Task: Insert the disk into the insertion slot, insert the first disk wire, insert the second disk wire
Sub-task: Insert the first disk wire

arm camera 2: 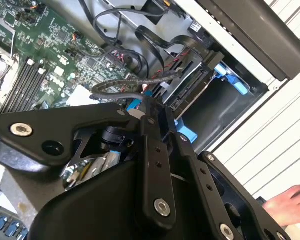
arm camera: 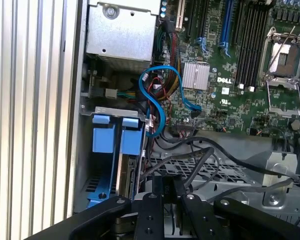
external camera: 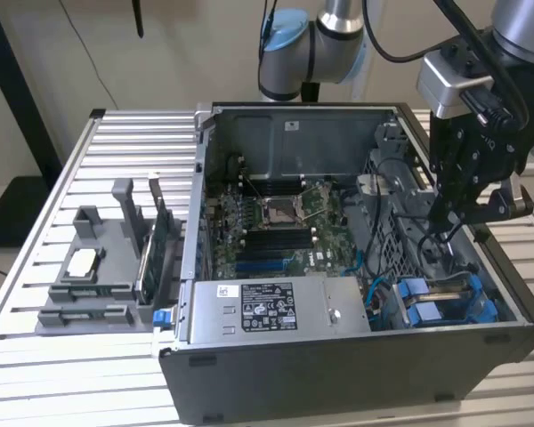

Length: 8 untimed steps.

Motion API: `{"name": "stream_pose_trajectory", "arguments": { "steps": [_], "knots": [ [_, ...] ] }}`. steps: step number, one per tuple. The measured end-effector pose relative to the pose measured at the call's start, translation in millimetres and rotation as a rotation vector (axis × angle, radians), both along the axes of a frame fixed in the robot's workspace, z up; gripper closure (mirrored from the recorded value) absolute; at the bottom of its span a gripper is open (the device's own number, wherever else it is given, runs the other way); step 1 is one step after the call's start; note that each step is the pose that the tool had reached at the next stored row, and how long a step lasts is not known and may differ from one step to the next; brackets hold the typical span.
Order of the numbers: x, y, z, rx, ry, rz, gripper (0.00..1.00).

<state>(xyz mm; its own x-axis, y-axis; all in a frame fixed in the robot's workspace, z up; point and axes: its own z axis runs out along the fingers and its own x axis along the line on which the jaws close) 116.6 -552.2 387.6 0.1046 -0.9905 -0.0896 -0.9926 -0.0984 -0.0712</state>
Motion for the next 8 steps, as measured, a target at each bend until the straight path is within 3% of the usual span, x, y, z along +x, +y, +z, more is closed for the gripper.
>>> {"name": "stream_pose_trajectory", "arguments": {
  "steps": [4,8],
  "knots": [
    [0.9,0.0,-0.3,-0.0046,0.0036,0.000,0.81],
    [3.5,-0.1,-0.6,-0.0152,0.0146,0.000,0.81]
  ]
}}
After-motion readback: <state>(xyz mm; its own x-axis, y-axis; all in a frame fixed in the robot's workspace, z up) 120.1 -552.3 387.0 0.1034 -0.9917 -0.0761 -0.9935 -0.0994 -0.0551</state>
